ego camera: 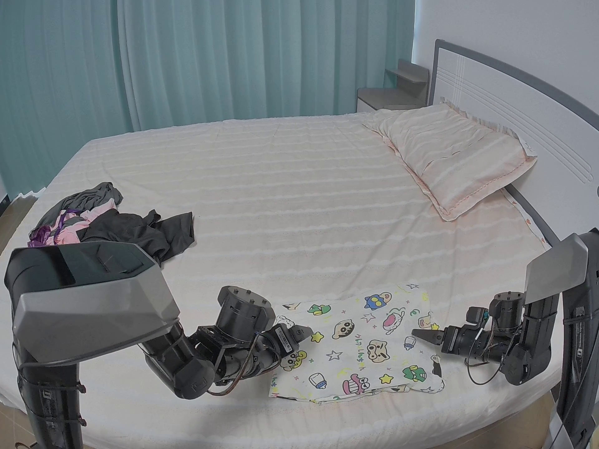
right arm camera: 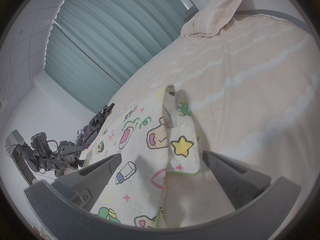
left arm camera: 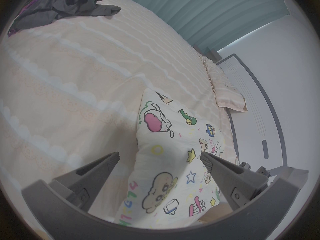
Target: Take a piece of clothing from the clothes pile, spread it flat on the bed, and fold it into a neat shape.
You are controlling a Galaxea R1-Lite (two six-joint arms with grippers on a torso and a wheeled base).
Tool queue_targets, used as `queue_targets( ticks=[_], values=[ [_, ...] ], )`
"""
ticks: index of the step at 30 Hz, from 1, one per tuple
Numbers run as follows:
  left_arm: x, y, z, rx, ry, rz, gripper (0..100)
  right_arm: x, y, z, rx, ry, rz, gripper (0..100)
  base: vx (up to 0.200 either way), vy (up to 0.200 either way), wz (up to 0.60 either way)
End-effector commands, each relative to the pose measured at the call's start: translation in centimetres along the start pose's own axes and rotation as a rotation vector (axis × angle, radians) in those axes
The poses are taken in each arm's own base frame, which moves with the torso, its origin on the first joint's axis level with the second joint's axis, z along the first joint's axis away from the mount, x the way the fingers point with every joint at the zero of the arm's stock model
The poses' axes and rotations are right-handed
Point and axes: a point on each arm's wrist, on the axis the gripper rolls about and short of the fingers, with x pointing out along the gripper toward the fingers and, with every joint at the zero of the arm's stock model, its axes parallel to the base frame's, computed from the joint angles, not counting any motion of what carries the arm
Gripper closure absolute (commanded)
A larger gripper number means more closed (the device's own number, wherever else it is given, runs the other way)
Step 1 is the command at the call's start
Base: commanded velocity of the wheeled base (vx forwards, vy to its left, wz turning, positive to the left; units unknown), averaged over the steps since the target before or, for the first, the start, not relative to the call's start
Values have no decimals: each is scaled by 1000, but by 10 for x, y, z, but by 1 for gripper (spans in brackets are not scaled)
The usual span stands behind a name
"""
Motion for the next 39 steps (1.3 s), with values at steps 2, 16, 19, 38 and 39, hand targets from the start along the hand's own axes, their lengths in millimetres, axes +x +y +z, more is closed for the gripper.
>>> queue_targets(
  ticks=[2, 16, 19, 38, 39],
  values=[
    [12, 3, -3, 25, 6, 12, 0, 10, 4, -10, -16, 34, 23, 0, 0, 0, 0],
    [23, -9, -5, 42, 3, -25, 100, 28, 15, -10, -51, 32, 84, 100, 0, 0, 0],
    [23, -10, -5, 42, 4, -26, 100, 28, 16, -10, -53, 34, 87, 100, 0, 0, 0],
    [7, -2, 0, -24, -8, -1, 100, 24, 23, -9, -53, 31, 96, 100, 0, 0, 0],
    [6, -2, 0, -26, -8, 0, 100, 24, 23, -9, -49, 31, 95, 100, 0, 0, 0]
  ],
)
